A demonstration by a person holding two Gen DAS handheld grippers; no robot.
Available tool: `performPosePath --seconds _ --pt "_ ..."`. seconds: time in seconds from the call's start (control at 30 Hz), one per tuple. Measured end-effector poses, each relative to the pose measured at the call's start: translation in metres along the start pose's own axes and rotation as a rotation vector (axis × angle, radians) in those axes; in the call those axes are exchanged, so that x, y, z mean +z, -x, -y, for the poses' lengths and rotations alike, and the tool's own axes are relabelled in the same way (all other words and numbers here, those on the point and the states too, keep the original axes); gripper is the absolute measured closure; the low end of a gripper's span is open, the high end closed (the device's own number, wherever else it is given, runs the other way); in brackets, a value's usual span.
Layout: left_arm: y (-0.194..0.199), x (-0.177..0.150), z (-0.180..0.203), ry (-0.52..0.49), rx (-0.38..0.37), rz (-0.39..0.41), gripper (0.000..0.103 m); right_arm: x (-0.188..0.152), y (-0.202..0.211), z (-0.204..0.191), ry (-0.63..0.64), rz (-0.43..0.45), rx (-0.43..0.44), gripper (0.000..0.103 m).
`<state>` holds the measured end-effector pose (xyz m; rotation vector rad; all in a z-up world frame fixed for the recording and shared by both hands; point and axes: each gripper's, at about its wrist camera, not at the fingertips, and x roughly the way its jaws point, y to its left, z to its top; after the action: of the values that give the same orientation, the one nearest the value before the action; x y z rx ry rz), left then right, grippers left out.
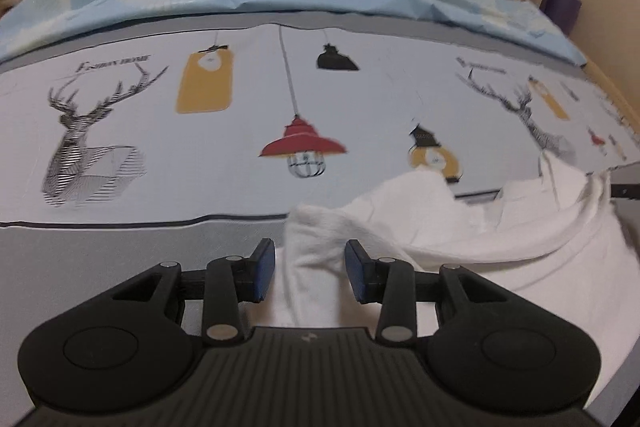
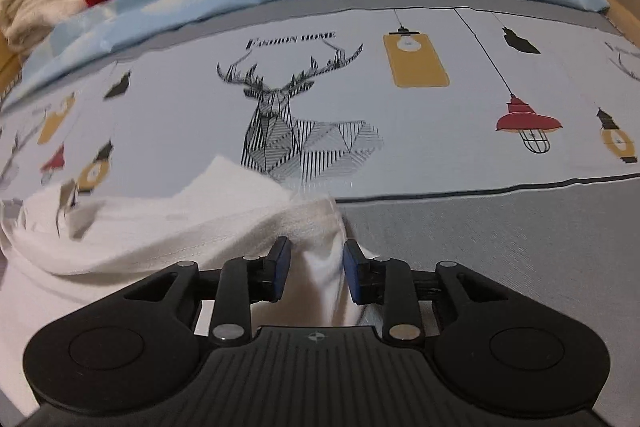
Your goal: Fold small clothes
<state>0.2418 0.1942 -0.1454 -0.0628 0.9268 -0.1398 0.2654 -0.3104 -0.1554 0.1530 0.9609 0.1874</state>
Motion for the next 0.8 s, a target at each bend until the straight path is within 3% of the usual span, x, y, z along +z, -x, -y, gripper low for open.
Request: performPosePath --seconds 0.2,0.27,0.3,0.33,0.5,0.6,0.67,0.8 --pt "-0.013 0.004 -0.003 0.029 -0.019 0.005 0.063 0.007 -0.01 0.002 -0.042 0.031 0.009 0.071" --pt "-0.014 0.006 -0.005 0.033 -0.022 0.009 0.088 0.009 -0.012 0.0 -0.04 0.033 0.015 0.072" --pt "-0.015 0.007 -0.006 0.034 -0.028 0.012 0.092 0.009 -0.012 -0.001 -0.037 0.037 0.019 0.081" --pt "-0.013 0.007 -0.007 0.03 -0.028 0.021 0.097 0.01 -0.012 -0.002 -0.033 0.047 0.018 0.1" --pt "0.004 0.018 -0.018 0.086 -0.037 0.131 0.098 0.023 0.006 0.001 -0.107 0.203 0.018 0.101" --pt "0.005 0.024 -0.02 0.115 -0.005 0.166 0.098 0.029 0.009 -0.001 -0.139 0.268 -0.017 0.101" --pt "0.001 0.027 -0.02 0.131 0.025 0.16 0.098 0.033 0.005 -0.002 -0.157 0.267 -0.06 0.101" --pt "-0.007 0.034 -0.017 0.141 0.045 0.085 0.095 0.036 -0.012 -0.004 -0.172 0.136 -0.09 0.094"
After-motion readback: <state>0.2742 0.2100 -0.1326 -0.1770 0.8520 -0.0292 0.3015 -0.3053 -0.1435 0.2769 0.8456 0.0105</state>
